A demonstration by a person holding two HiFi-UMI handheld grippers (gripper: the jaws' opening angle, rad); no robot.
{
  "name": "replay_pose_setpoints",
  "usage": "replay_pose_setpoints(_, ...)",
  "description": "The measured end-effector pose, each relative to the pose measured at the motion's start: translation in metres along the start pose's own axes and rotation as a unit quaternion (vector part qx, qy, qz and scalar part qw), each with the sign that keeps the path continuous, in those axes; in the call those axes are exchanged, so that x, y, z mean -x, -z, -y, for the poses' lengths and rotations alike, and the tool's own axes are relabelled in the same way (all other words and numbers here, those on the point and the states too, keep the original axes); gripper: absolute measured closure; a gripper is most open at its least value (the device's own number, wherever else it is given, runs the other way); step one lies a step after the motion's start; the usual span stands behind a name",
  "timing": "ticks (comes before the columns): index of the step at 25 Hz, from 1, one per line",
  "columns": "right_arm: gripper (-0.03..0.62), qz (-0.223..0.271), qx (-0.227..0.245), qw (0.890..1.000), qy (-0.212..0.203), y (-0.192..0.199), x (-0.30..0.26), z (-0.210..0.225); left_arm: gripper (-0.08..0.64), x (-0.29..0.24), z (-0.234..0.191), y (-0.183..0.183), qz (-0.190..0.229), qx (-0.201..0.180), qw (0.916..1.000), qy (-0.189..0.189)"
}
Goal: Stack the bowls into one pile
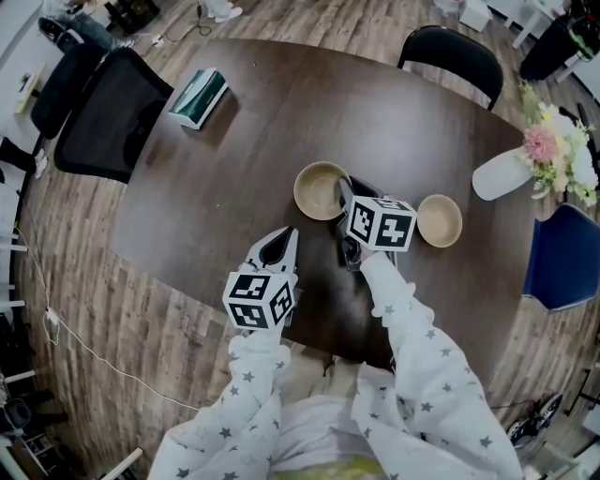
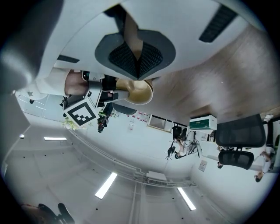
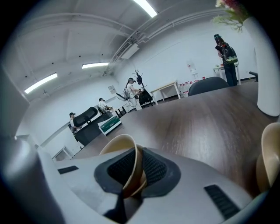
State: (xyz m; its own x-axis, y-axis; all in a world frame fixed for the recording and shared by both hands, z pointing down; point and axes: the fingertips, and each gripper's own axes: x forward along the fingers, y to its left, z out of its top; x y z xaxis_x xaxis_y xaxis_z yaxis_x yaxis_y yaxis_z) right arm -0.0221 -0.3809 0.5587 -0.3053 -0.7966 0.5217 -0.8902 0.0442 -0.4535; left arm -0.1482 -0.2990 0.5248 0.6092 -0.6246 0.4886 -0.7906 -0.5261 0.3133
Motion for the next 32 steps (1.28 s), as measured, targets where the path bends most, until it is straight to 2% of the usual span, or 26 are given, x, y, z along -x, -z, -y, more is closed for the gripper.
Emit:
replay_pose_setpoints(13,0.528,-0.011,0.079,0.997,0.001,-0.002,-0.002,-0.008,0.535,-0.005,0.000,-0.005,0.002,-0.002,0.9999,0.013)
replay_pose_setpoints(17,0.466,0.001,0.091,0.996,0.008,-0.006,0.001,-0.010,0.535,-0.004,0.002,-0.006,0.004,-0.003,0.9999,0.016)
replay_pose_setpoints(21,0.434,0.013,0.097,0.995,0.014,-0.011,0.007,-0.008,0.535,-0.005,0.006,-0.009,0.007,-0.004,0.9998,0.020)
replay_pose_setpoints(28,0.440,0.024,0.088,0.996,0.001,-0.011,0.024,-0.005,0.535,-0.001,0.012,-0.012,0.014,-0.004,0.9998,0.013)
replay_pose_setpoints(32,0.505,0.022,0.098,0.995,-0.015,-0.008,0.037,-0.004,0.535,-0.002,0.023,-0.015,0.018,-0.005,0.9998,0.010)
